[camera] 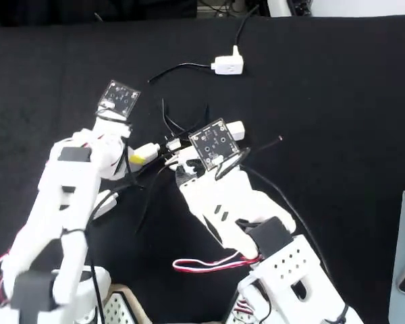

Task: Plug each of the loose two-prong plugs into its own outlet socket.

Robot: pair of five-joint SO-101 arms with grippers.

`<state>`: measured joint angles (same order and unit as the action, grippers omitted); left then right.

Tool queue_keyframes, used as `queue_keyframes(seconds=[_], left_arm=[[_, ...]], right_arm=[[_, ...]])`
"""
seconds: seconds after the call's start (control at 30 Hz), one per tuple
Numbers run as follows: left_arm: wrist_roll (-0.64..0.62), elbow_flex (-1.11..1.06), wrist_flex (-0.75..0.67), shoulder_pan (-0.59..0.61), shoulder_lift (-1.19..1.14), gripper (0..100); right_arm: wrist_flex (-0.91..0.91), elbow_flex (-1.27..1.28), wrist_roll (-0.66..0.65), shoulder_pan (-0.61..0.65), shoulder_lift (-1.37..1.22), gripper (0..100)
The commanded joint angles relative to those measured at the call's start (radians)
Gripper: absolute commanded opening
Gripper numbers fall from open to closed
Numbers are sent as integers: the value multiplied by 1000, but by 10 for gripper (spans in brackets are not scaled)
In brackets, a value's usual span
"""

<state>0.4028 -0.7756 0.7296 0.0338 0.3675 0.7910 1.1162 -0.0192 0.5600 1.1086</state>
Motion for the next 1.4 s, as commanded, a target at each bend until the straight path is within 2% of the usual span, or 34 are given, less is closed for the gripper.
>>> queue_keyframes(seconds=[0.0,0.1,0.3,0.57,0.9,1.0,1.07,1.17,1.37], left_arm=[[5,73,-71,-47,-109,317],[5,87,-95,-73,-167,294],[6,102,-149,-88,-229,177],[5,96,-166,-93,-304,148],[0,131,-166,-97,-347,164],[-6,137,-164,-54,-336,248],[-60,151,-167,-21,-334,293],[-109,191,-164,21,-334,302],[-114,226,-164,64,-334,302]], right_arm=[[-6,12,9,-11,13,12],[-20,22,9,-11,13,12],[-58,50,9,-11,13,12],[-55,50,9,-11,13,12],[-52,50,9,-11,13,12],[-52,50,9,-11,13,12],[-52,50,9,-11,13,12],[-52,50,9,-11,13,12],[-52,50,9,-11,13,12]])
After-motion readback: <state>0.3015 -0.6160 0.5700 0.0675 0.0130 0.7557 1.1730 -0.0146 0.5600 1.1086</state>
